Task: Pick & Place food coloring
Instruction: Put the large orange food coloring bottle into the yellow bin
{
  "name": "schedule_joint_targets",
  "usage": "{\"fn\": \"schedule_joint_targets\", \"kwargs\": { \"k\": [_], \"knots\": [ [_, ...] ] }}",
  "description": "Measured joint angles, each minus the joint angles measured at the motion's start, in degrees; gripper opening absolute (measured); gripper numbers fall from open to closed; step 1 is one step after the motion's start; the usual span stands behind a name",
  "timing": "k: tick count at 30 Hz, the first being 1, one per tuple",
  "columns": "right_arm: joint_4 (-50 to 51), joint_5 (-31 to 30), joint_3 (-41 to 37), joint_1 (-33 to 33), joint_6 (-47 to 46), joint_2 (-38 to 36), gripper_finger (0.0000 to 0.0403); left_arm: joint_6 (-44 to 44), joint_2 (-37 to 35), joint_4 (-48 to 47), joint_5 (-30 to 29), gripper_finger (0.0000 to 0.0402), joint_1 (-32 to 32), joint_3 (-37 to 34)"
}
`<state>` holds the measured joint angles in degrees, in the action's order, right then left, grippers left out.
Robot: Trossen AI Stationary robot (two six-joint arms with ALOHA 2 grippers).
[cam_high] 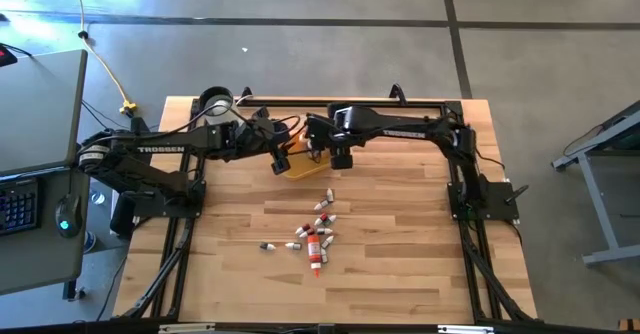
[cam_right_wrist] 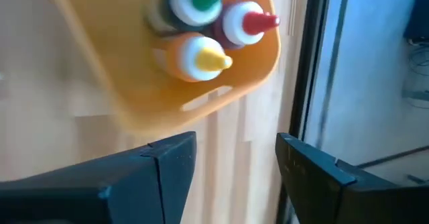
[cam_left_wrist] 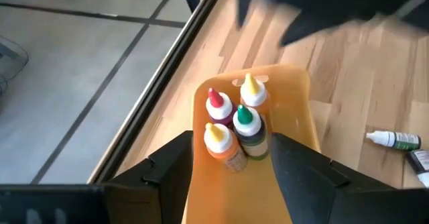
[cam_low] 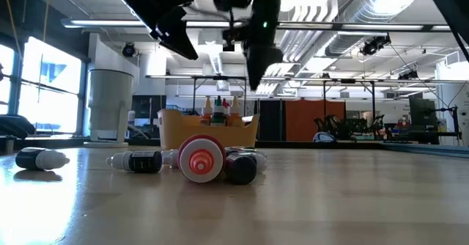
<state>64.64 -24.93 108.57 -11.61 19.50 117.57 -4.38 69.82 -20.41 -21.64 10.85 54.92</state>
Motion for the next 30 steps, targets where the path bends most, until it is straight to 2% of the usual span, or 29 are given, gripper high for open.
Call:
{"fn": "schedule_joint_targets", "kwargs": {
  "k": [8,10,13,16,19,26,30],
  "knots": [
    [1.3,1.6,-0.4,2.1,-10.6,-8.4,0.0199,0.3,0.0,-2.2,-5.6,0.0193,0.0,-2.6],
    [-2.0,4.5,-3.2,2.0,-12.1,-10.3,0.0198,0.2,0.0,-2.4,-6.0,0.0193,0.0,-3.3],
    [-10.4,12.3,-11.1,1.9,-11.6,-13.3,0.0195,0.4,0.0,-2.5,-3.8,0.0193,0.0,-3.3],
    [-21.7,19.5,-21.0,2.7,-10.3,-15.9,0.0195,2.2,0.0,-2.5,-0.1,0.0193,0.0,-3.3],
    [-33.8,22.7,-29.8,4.6,-10.4,-18.0,0.0195,4.9,-0.1,-3.6,4.4,0.0193,-0.1,-3.3],
    [-58.5,25.0,-46.4,11.0,-2.6,-18.6,0.0195,5.0,0.3,-6.7,26.5,0.0193,-3.6,-3.4],
    [-68.2,25.9,-53.1,14.9,-0.7,-18.6,0.0194,1.6,0.8,-5.0,35.3,0.0193,-9.4,-3.4]
  ]
}}
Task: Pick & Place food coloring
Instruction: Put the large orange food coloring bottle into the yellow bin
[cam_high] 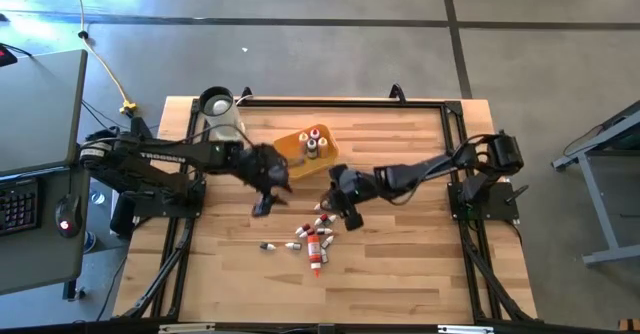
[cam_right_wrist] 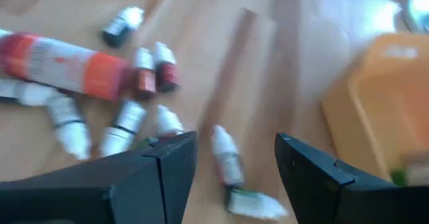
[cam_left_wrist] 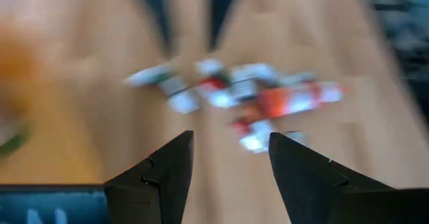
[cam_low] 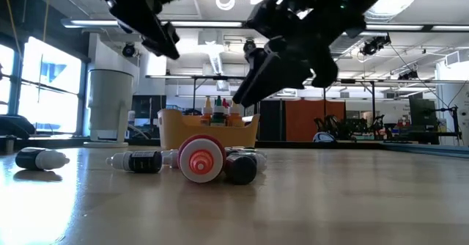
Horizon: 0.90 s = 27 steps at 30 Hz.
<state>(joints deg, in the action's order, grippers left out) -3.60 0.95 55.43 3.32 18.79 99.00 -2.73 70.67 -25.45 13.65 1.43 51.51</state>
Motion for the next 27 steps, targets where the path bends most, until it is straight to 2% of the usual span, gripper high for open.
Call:
{"fn": "schedule_joint_targets", "kwargs": {
  "k": [4,8,12,16,19,21,27],
  "knots": [
    [-1.6,-6.2,-2.1,3.4,0.7,0.0,0.0195,-3.0,3.6,6.0,1.3,0.0193,-7.6,-0.1],
    [7.4,-11.9,-0.1,6.4,1.3,-0.6,0.0193,-7.9,8.7,15.2,-3.5,0.0193,-14.4,0.1],
    [24.9,-11.5,3.9,9.5,-2.1,-4.1,0.0193,-12.6,14.1,22.6,-7.4,0.0193,-19.1,0.0],
    [32.0,-7.9,5.7,11.9,-16.9,-9.2,0.0193,-17.4,19.0,28.6,-9.1,0.0193,-21.9,0.0],
    [31.6,-0.8,5.1,13.6,-28.8,-13.8,0.0193,-22.3,22.3,28.4,-8.0,0.0193,-23.3,2.5],
    [30.7,1.1,4.4,15.2,-32.2,-16.6,0.0193,-24.8,24.6,27.0,-8.0,0.0193,-24.1,5.0],
    [28.1,-3.5,1.5,20.3,-28.5,-21.7,0.0193,-29.0,30.8,14.8,-5.5,0.0193,-24.9,15.1]
  ]
}}
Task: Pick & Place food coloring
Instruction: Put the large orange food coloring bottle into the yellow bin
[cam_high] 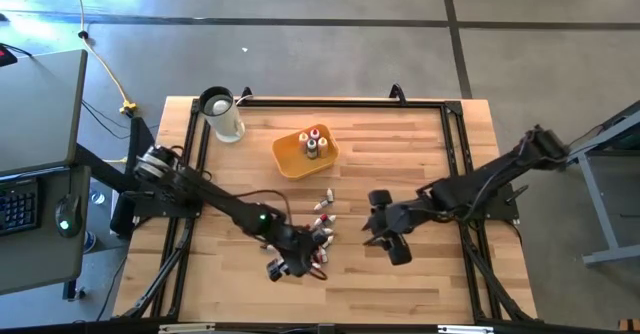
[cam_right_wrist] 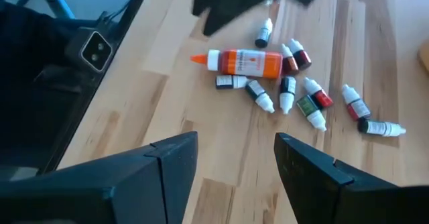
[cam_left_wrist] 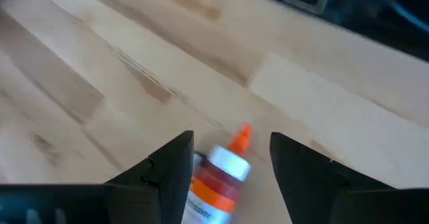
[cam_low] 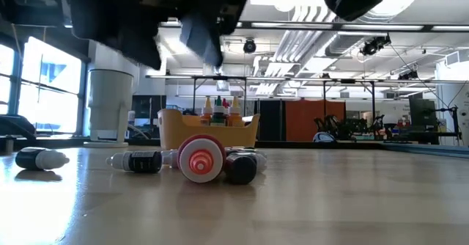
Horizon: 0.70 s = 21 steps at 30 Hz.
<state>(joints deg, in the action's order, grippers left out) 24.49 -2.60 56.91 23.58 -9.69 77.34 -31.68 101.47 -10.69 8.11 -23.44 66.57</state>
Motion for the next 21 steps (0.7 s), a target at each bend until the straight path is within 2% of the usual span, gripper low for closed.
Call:
{"fn": "schedule_joint_targets", "kwargs": {
  "k": [5,10,13,21],
  "knots": [
    [-1.3,-2.6,-0.9,2.3,-0.7,-0.9,0.0193,-1.9,6.2,-9.6,-0.7,0.0193,0.2,7.7],
    [-2.1,-2.9,-0.9,3.3,-0.5,-0.9,0.0193,-3.1,11.1,-13.3,-0.9,0.0193,0.1,13.4],
    [-1.8,-2.9,-0.9,3.6,-0.7,-0.9,0.0193,-3.0,11.5,-16.8,-0.9,0.0193,0.2,14.5],
    [-1.8,-2.9,-0.9,4.8,-0.6,-0.9,0.0193,-7.3,11.4,-16.4,-1.2,0.0193,-0.3,14.5]
  ]
}}
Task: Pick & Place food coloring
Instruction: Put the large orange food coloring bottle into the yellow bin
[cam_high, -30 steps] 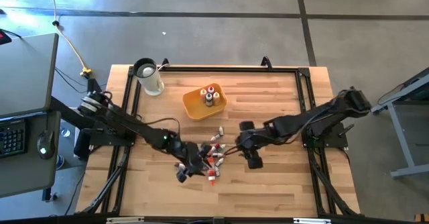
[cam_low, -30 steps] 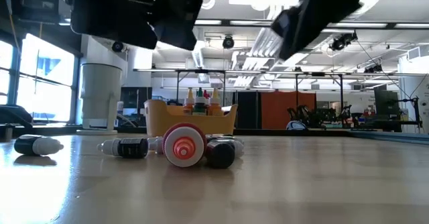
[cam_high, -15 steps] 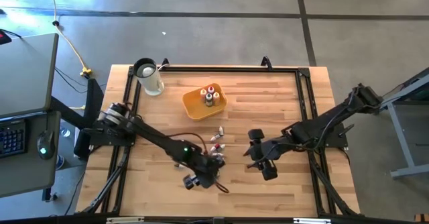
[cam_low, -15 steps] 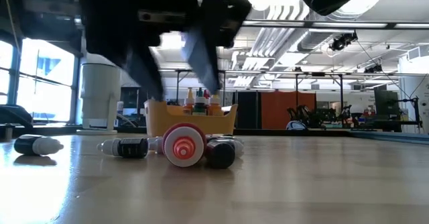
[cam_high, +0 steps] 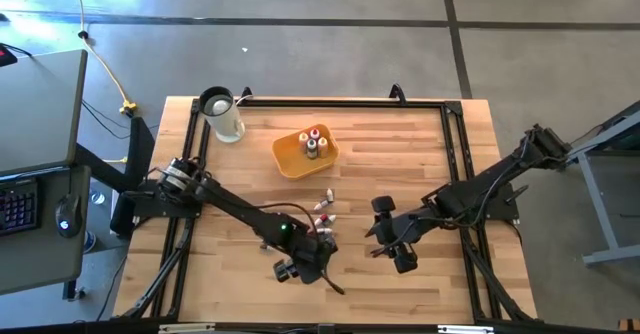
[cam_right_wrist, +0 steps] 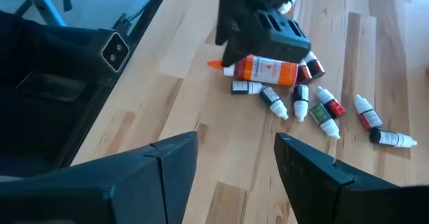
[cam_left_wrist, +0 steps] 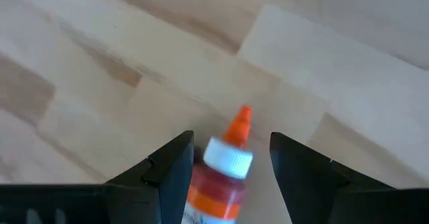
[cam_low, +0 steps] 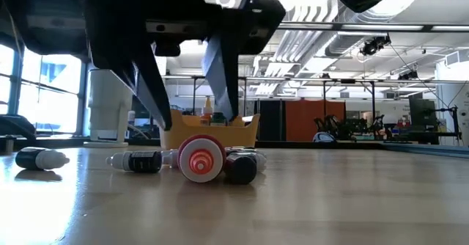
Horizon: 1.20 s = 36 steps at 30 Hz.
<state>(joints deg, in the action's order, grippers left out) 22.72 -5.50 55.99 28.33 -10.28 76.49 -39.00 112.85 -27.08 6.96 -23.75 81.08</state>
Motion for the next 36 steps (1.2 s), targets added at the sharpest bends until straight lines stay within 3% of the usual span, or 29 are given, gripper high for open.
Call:
{"fn": "schedule_joint_targets", "kwargs": {
  "k": [5,17,32,36],
  "knots": [
    [0.2,0.0,0.0,1.2,0.0,0.0,0.0193,-4.0,1.3,0.4,-2.3,0.0193,-0.7,-0.2],
    [2.2,0.1,0.0,5.4,0.2,0.0,0.0193,-4.2,4.6,3.3,-4.5,0.0193,-0.7,0.0],
    [2.7,0.1,0.0,7.7,0.3,0.0,0.0193,1.9,4.6,2.4,-5.0,0.0193,-0.6,-0.1],
    [2.7,0.0,0.0,7.7,0.3,0.0,0.0193,2.0,4.6,1.9,-5.1,0.0174,-0.6,-0.1]
  ]
}}
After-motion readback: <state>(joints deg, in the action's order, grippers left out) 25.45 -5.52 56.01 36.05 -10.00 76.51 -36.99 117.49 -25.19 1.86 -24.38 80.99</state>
